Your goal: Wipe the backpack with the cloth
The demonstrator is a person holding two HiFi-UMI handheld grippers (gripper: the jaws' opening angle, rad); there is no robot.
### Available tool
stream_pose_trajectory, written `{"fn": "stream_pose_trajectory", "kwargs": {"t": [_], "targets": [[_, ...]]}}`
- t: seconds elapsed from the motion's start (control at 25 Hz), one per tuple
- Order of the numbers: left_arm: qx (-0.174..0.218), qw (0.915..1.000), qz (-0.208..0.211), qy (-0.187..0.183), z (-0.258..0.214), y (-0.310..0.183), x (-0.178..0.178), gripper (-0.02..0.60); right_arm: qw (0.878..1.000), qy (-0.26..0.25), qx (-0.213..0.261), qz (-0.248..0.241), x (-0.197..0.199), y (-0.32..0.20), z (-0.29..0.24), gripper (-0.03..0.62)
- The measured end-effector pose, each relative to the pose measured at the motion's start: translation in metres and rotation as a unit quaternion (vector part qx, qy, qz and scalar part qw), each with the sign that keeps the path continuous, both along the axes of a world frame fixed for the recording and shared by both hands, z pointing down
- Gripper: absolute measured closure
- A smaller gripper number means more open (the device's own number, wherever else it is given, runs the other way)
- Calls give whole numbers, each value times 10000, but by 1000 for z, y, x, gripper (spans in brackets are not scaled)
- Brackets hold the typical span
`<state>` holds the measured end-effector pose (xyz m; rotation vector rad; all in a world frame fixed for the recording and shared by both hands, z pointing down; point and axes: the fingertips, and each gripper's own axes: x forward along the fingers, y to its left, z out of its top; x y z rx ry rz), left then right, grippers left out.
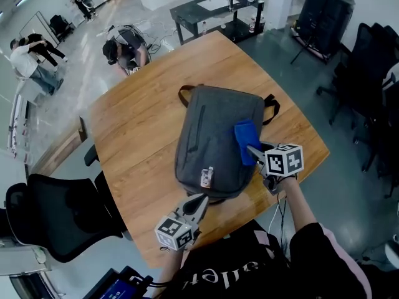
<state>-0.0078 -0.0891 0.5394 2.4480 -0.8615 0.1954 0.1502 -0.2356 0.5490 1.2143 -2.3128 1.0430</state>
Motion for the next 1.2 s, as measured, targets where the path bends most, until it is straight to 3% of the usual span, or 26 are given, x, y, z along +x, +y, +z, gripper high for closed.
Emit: {"fn": "stream_pose_trajectory", "kwargs": {"t": [0.16, 0.4, 0.56, 0.72, 0.8, 0.96, 1.08, 1.2], "targets": [[-2, 9999, 101, 0, 0, -1, 7, 580, 9966, -598, -377, 435, 29, 18, 17, 507], [62, 9998, 157, 48, -5, -2, 18, 580, 9998, 25, -150, 154, 39, 23, -1, 507], [76, 9999, 61, 60, -5, -4, 18, 580, 9990, -141, 342, -247, -2, -6, -47, 507], [111, 9999, -110, 21, -8, -5, 11, 580, 9946, -445, 626, -694, -75, -53, -77, 507], [116, 9997, -228, 1, -10, -6, 5, 580, 9929, -625, 586, -825, -115, -79, -81, 507], [144, 9986, -516, 8, -9, -8, -9, 580, 9915, -912, 48, -931, -181, -119, -65, 507], [138, 9975, -699, 19, -10, -7, -17, 580, 9937, -616, -190, -920, -193, -138, -47, 507], [122, 9964, -839, 15, -8, -6, -24, 580, 9945, -443, -164, -934, -181, -143, -42, 507]]}}
